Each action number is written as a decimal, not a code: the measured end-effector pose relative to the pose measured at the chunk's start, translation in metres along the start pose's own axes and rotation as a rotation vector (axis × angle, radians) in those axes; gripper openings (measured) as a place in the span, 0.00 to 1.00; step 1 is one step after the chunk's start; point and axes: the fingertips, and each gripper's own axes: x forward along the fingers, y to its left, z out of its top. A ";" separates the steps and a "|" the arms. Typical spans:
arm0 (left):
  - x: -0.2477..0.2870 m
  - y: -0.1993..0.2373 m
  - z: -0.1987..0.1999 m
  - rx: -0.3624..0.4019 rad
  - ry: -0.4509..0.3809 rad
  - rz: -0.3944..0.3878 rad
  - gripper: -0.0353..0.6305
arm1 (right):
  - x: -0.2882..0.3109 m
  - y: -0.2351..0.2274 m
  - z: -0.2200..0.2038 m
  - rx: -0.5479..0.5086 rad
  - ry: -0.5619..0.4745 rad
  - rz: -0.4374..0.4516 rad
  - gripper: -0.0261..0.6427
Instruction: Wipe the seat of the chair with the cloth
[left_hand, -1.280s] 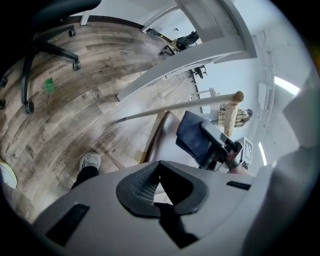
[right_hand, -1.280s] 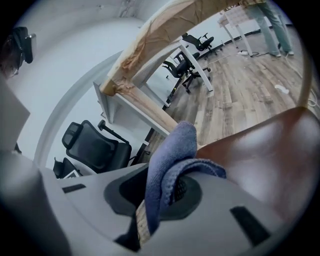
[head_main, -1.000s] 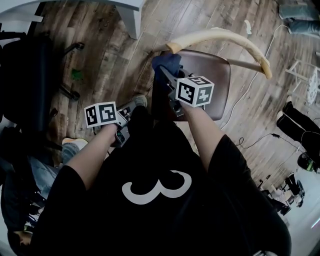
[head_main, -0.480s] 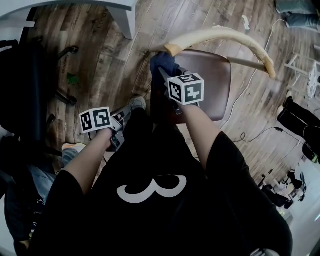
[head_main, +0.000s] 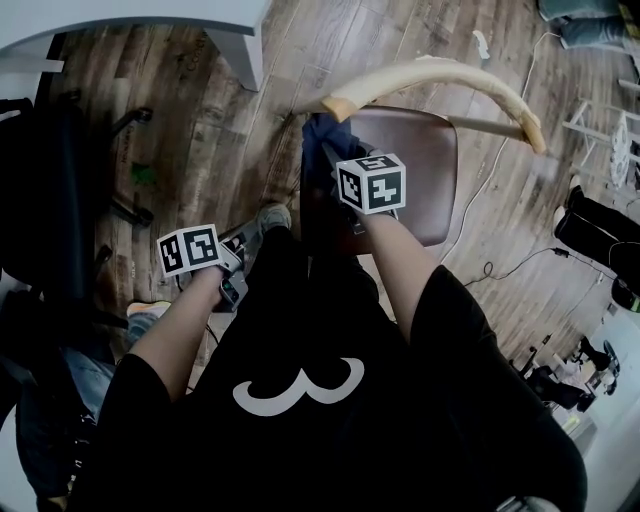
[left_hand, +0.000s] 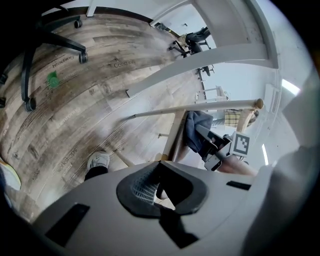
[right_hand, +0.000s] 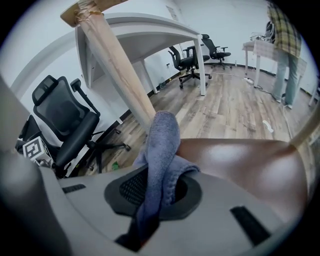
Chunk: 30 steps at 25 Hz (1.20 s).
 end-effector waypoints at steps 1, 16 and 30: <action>-0.001 0.000 0.000 -0.005 -0.009 -0.001 0.07 | -0.002 -0.004 0.000 0.000 -0.004 -0.006 0.10; 0.007 0.009 -0.053 -0.070 -0.043 0.053 0.07 | -0.040 -0.091 -0.007 -0.077 -0.022 -0.069 0.10; 0.037 -0.009 -0.059 -0.079 -0.078 0.088 0.07 | -0.092 -0.194 -0.026 -0.078 -0.026 -0.176 0.10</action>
